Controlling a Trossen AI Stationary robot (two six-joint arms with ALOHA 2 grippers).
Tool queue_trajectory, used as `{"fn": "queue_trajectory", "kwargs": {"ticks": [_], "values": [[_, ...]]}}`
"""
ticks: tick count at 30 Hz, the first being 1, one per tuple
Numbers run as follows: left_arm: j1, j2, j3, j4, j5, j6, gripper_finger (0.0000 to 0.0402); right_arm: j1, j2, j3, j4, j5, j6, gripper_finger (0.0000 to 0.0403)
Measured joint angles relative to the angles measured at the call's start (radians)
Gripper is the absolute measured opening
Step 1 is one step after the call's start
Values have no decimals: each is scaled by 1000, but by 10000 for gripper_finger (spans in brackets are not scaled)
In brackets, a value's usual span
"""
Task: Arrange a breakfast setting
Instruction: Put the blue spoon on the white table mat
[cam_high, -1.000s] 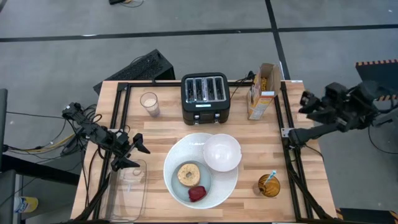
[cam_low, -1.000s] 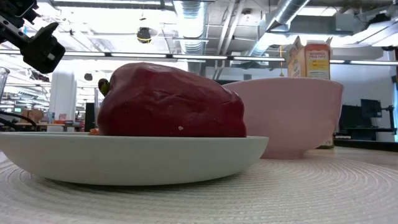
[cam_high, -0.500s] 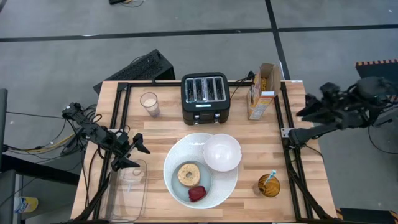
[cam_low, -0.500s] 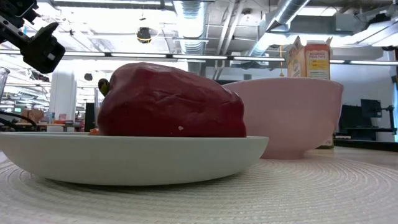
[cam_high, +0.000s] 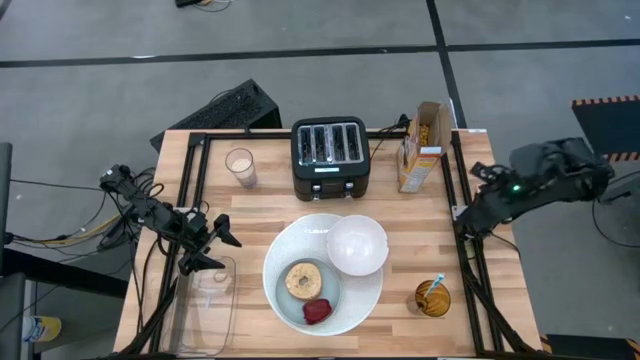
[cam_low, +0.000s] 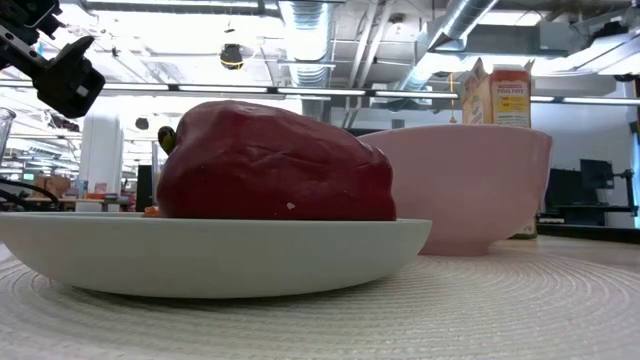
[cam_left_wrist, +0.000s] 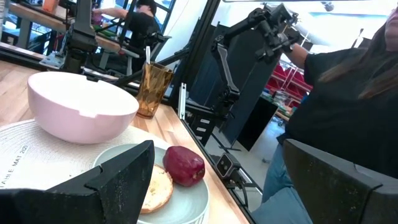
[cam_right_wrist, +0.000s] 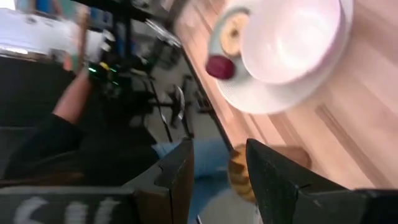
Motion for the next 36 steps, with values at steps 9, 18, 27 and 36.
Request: {"fn": "queue_trajectory", "kwargs": {"ticks": [9, 18, 27, 36], "values": [[0, 0, 0, 0, 0, 0, 340, 20, 119, 0, -20, -104, -59, 168], [0, 0, 0, 0, 0, 0, 340, 229, 229, 0, -88, -66, 20, 168], [0, 0, 0, 0, 0, 0, 340, 441, 376, 0, -91, 44, 50, 168], [0, 0, 0, 0, 0, 0, 340, 553, 499, 0, -91, 154, -26, 168]]}}
